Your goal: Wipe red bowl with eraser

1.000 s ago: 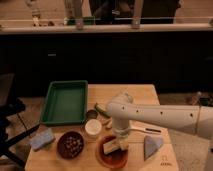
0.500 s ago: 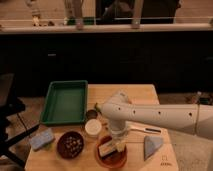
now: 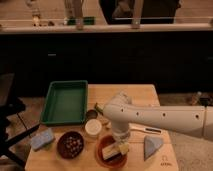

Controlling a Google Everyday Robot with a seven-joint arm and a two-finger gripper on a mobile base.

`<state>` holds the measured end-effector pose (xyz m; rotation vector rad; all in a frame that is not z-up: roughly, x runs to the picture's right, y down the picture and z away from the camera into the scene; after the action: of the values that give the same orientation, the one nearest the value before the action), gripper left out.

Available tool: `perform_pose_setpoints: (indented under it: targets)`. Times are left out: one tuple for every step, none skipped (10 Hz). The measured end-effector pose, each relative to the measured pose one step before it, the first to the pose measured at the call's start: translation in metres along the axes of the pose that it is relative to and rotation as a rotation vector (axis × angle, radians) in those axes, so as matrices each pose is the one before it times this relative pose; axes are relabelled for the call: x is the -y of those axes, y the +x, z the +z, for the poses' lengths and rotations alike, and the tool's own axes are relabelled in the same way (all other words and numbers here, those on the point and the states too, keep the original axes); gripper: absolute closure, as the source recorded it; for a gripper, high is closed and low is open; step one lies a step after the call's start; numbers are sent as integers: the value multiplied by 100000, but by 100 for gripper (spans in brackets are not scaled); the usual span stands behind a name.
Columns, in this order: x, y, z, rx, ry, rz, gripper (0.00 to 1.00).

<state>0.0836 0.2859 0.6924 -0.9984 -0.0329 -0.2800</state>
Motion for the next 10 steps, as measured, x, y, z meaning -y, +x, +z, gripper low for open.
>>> perform_pose_setpoints:
  targets:
    - [-146,647,84,-425,-662,1422,96]
    - [-50,770,63,-342,-424,1858,96]
    - [153,828,-76,-411,-5,2089,96]
    - [371,350,-220,-372,270,1003,96]
    - [556,290,-309,-490,501,758,96]
    - [768,136,-265,-398,410,285,96]
    - [714,-179,-110,-224,147,-518,96]
    - [467,-294,80,-101,-99,-681,96]
    - [301,-152,203,128,-316,-338,96]
    - [238,-230,321,483,-504,-635,96]
